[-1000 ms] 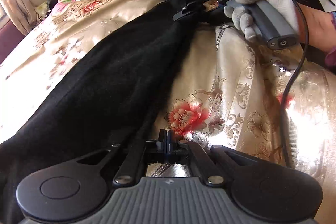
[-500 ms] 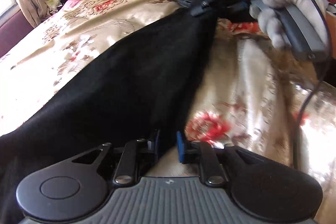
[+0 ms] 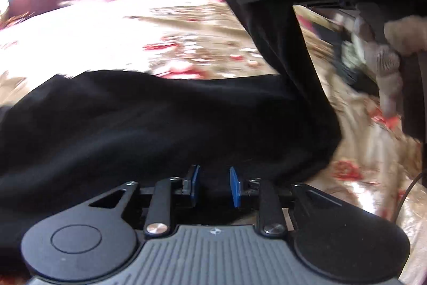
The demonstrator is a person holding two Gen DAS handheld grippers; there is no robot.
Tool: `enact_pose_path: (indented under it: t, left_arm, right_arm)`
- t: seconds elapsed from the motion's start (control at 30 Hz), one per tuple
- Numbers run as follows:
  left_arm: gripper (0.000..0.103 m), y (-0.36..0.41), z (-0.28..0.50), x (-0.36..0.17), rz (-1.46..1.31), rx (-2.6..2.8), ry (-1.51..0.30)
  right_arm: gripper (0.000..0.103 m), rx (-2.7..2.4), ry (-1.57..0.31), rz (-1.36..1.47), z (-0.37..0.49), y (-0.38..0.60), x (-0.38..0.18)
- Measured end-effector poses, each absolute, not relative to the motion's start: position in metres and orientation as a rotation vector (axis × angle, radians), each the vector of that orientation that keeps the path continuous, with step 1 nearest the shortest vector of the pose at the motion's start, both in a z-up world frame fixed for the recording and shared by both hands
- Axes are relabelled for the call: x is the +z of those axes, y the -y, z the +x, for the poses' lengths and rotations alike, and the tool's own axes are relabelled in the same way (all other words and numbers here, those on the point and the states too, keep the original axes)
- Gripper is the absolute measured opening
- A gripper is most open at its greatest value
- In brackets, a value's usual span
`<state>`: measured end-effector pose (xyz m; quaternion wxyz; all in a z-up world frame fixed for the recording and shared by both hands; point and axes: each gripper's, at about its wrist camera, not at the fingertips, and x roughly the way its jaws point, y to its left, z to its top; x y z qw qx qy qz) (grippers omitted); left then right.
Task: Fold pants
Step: 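Lift the hem with the right gripper and fold it over onto the waist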
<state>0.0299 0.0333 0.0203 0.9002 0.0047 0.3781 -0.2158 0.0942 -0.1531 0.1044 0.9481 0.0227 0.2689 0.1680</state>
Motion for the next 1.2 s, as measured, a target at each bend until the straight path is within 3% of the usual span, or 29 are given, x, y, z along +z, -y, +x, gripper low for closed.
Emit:
enact_pose_path:
  t: [0.17, 0.3, 0.47, 0.7, 0.97, 1.2]
  left_arm:
    - [0.042, -0.101, 0.012, 0.017, -0.132, -0.344, -0.751]
    - [0.044, -0.122, 0.004, 0.014, -0.209, -0.328, -0.735]
    - [0.044, -0.13, 0.001, 0.012, -0.221, -0.316, -0.707]
    - [0.048, -0.156, -0.019, 0.013, -0.32, -0.244, -0.659]
    - [0.053, -0.182, -0.051, 0.016, -0.384, -0.155, -0.65]
    - [0.057, -0.183, -0.058, 0.013, -0.397, -0.154, -0.637]
  right_arm:
    - [0.007, 0.559, -0.658, -0.245, 0.091, 0.03, 0.061]
    - [0.007, 0.592, -0.708, -0.301, 0.075, 0.001, 0.043]
    - [0.007, 0.551, -0.722, -0.223, 0.088, -0.001, 0.073]
    - [0.007, 0.616, -0.59, -0.169, 0.11, -0.065, 0.113]
    - [0.007, 0.792, -0.669, -0.341, 0.111, -0.17, 0.07]
    - [0.007, 0.77, -0.579, -0.26, 0.107, -0.163, 0.086]
